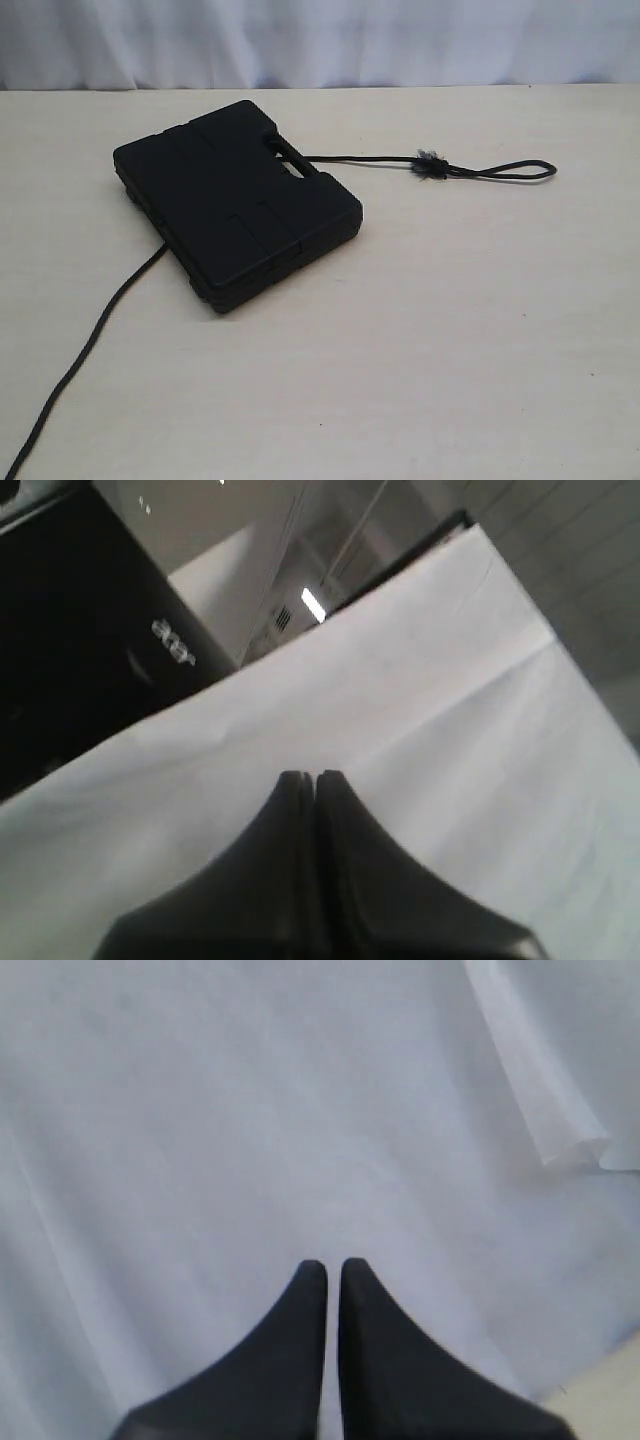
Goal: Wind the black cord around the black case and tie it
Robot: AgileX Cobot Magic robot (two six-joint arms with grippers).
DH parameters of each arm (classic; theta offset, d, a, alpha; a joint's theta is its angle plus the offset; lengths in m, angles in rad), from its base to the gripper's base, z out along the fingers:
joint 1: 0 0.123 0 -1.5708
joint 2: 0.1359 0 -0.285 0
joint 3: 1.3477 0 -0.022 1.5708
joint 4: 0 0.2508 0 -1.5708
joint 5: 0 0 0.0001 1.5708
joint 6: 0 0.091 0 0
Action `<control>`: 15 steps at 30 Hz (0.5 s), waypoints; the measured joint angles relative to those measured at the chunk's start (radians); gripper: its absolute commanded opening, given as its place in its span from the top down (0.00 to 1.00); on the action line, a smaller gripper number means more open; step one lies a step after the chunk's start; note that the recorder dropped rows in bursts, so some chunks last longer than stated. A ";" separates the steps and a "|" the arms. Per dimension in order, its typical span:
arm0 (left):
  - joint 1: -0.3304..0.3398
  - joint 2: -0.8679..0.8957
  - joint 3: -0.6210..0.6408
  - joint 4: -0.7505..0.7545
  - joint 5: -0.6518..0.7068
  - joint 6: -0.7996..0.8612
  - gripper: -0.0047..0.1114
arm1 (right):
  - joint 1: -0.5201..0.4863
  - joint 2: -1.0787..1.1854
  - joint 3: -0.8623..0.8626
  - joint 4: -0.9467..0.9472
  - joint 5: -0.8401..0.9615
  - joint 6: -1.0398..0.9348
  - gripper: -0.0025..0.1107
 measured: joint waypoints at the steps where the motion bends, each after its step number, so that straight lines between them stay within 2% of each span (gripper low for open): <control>1: 0.000 0.000 0.000 0.019 -0.047 -0.038 0.96 | 0.000 0.000 0.000 0.002 -0.055 0.043 0.94; 4: 0.000 0.040 -0.042 0.089 -0.108 -0.143 0.96 | 0.000 -0.002 -0.003 -0.054 -0.196 0.255 0.94; 8: 0.000 0.165 -0.173 0.205 -0.147 -0.200 0.96 | 0.000 0.073 -0.106 -0.228 -0.259 0.489 0.94; 12: 0.000 0.344 -0.319 0.347 -0.156 -0.212 0.96 | 0.000 0.240 -0.249 -0.355 -0.301 0.575 0.94; 15: 0.000 0.489 -0.418 0.520 -0.156 -0.212 0.96 | 0.000 0.390 -0.344 -0.391 -0.316 0.612 0.94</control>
